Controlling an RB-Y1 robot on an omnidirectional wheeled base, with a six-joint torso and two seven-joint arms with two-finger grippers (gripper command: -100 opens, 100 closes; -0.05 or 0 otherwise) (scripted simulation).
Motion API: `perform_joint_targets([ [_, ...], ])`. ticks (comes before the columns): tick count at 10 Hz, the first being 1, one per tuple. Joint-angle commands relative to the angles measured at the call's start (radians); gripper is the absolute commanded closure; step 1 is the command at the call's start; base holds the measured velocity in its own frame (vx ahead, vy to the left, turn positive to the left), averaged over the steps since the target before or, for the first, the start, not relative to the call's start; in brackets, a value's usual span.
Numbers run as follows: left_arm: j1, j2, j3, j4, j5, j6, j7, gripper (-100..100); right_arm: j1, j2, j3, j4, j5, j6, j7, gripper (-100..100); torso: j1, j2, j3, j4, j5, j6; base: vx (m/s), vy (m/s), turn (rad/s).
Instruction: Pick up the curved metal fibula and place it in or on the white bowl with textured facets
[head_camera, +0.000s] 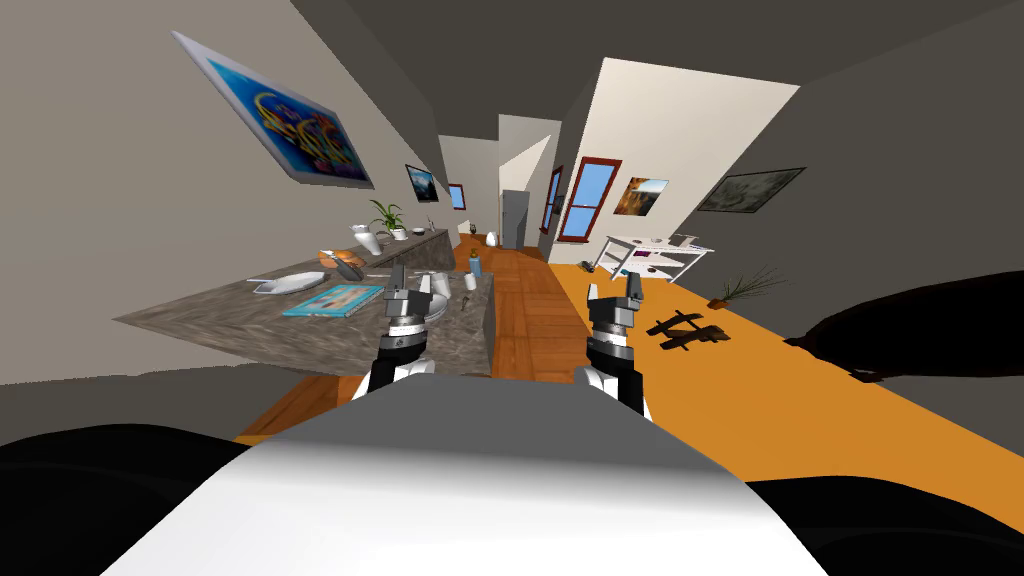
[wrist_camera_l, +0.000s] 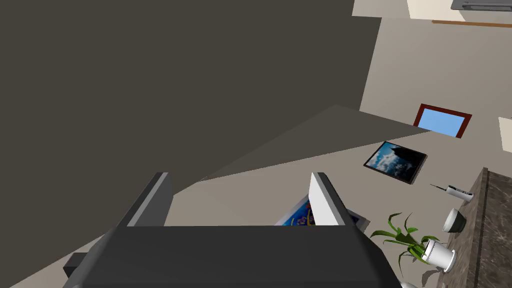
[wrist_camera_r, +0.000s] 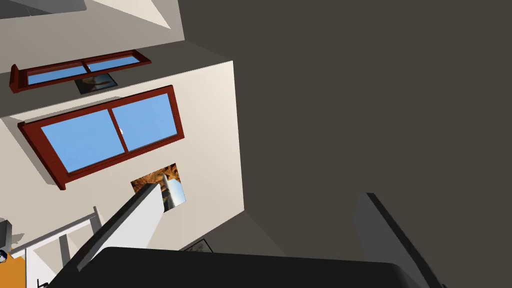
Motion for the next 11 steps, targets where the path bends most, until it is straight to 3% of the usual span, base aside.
perform_joint_targets([
  [1,-0.001,0.031,0.004,0.001,0.007,0.007,0.006,-100,0.000,0.000,0.000,0.000,0.000,0.000,0.000,0,0.000,0.000,0.000,0.000,0.000,0.000,0.009,-0.017,0.024],
  [5,-0.006,0.108,0.027,0.011,0.047,0.044,0.041,-100,0.000,0.000,0.000,0.000,0.000,0.000,0.000,0,-0.004,-0.002,-0.001,-0.001,-0.001,0.000,0.037,-0.058,0.056],
  [6,-0.011,0.137,0.044,0.020,0.076,0.069,0.066,-100,0.000,0.000,0.000,0.000,0.000,0.000,0.000,0,-0.005,-0.003,-0.002,-0.001,-0.001,0.000,0.073,-0.128,0.148],
  [11,-0.027,0.179,0.097,0.046,0.164,0.143,0.146,-100,0.000,0.000,0.000,0.000,0.000,0.000,0.000,0,-0.008,-0.004,-0.002,-0.001,-0.002,0.000,0.053,-0.136,0.117],
])
